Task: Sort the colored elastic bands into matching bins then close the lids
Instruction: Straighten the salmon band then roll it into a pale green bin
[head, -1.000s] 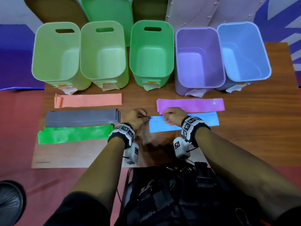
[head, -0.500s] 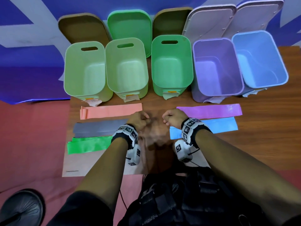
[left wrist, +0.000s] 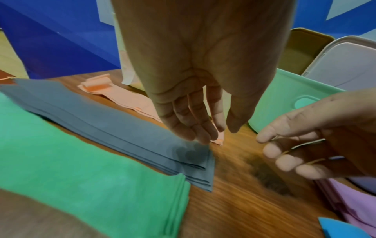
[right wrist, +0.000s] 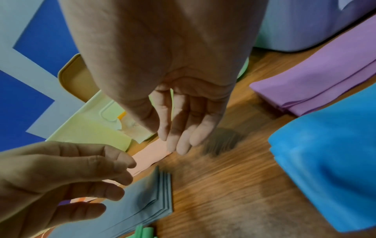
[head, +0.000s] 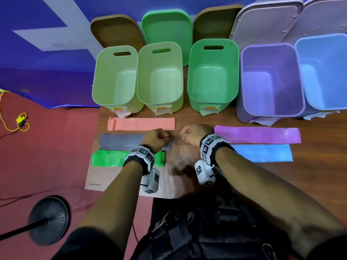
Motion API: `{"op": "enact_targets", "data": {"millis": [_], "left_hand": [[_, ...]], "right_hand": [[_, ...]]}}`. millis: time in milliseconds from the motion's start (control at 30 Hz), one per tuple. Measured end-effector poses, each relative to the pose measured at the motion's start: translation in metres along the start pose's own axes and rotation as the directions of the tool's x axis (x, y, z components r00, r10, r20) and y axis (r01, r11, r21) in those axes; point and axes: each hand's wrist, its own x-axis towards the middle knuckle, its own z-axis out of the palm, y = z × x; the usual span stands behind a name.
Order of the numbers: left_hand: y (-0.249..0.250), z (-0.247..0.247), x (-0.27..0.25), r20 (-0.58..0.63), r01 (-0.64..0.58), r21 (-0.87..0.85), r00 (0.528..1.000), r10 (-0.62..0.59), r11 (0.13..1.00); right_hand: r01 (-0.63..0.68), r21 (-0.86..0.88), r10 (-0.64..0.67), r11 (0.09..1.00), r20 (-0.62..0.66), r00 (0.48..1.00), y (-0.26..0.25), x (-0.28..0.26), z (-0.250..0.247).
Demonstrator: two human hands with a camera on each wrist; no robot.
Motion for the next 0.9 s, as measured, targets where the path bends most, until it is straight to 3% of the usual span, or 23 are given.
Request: {"op": "enact_targets", "data": {"millis": [267, 500, 700, 900], "left_hand": [[-0.038, -0.038, 0.006, -0.015, -0.010, -0.022, 1.000, 0.009, 1.000], [-0.101, -0.101, 0.030, 0.013, -0.071, 0.078, 0.997, 0.071, 0.994], [-0.161, -0.153, 0.046, -0.001, -0.056, 0.067, 0.998, 0.056, 0.996], [-0.181, -0.174, 0.068, -0.021, -0.040, 0.049, 0.999, 0.041, 0.998]], "right_hand": [[0.045, -0.040, -0.045, 0.998, -0.004, 0.999, -0.042, 0.016, 0.022], [-0.011, -0.026, 0.009, 1.000, -0.078, 0.997, -0.092, 0.038, 0.079], [-0.016, -0.045, 0.015, 0.999, -0.027, 1.000, -0.151, 0.053, 0.131], [0.024, -0.118, -0.023, 0.993, 0.011, 1.000, -0.189, 0.080, 0.144]]}}
